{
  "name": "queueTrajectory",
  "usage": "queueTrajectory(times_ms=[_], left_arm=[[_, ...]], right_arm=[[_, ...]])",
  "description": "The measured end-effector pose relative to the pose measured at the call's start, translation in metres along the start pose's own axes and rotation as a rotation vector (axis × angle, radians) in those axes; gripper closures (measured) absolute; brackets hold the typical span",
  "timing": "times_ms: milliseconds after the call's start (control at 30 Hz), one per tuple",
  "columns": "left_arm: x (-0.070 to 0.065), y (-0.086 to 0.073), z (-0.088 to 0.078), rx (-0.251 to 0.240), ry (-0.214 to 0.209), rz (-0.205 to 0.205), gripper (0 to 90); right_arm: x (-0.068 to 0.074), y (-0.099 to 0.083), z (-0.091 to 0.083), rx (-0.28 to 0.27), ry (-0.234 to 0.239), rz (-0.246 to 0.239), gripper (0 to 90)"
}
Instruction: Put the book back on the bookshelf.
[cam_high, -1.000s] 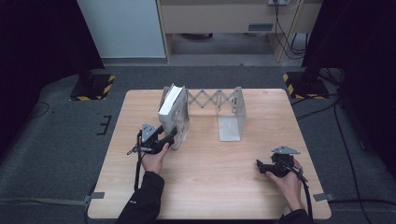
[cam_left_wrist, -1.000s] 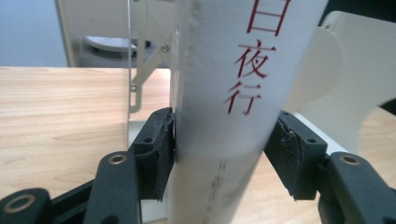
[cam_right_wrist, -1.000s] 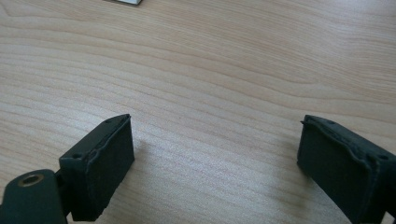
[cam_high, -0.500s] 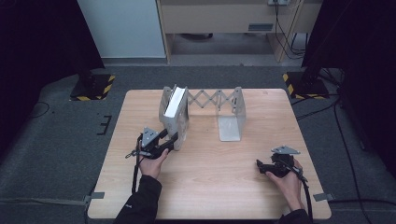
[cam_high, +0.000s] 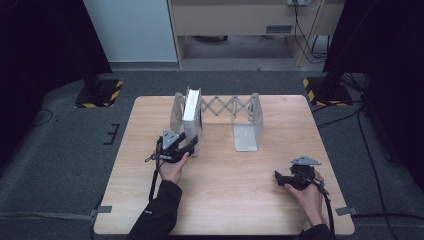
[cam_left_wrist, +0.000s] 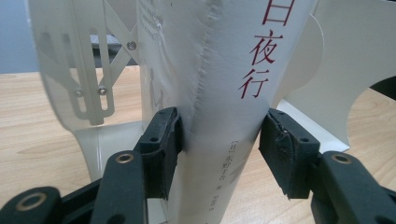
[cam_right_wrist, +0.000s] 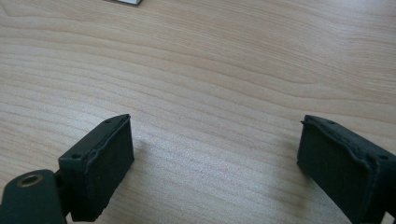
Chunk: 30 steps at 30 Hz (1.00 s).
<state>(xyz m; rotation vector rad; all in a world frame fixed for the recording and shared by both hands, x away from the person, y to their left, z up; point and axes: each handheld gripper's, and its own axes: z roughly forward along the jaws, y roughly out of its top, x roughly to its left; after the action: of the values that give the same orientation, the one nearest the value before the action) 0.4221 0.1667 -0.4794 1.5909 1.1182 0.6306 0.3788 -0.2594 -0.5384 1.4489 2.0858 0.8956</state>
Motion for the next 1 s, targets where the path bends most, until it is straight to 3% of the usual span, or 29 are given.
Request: queueTrajectory(times_ms=[333, 700, 867, 1000], left_arm=[[0.0, 0.003, 0.011, -0.007, 0.032, -0.028, 47.0], [-0.004, 0.005, 0.019, -0.002, 0.028, -0.016, 45.4], [-0.003, 0.008, 0.008, 0.021, -0.007, -0.023, 43.4], [-0.005, 0.01, -0.01, 0.033, -0.043, -0.024, 38.5]], right_arm=[[0.0, 0.0, 0.0, 0.0, -0.001, 0.0, 10.8], [0.0, 0.0, 0.0, 0.0, 0.0, 0.001, 10.8], [0.0, 0.0, 0.0, 0.0, 0.0, 0.0, 10.8], [0.0, 0.0, 0.0, -0.001, 0.0, 0.0, 10.8]])
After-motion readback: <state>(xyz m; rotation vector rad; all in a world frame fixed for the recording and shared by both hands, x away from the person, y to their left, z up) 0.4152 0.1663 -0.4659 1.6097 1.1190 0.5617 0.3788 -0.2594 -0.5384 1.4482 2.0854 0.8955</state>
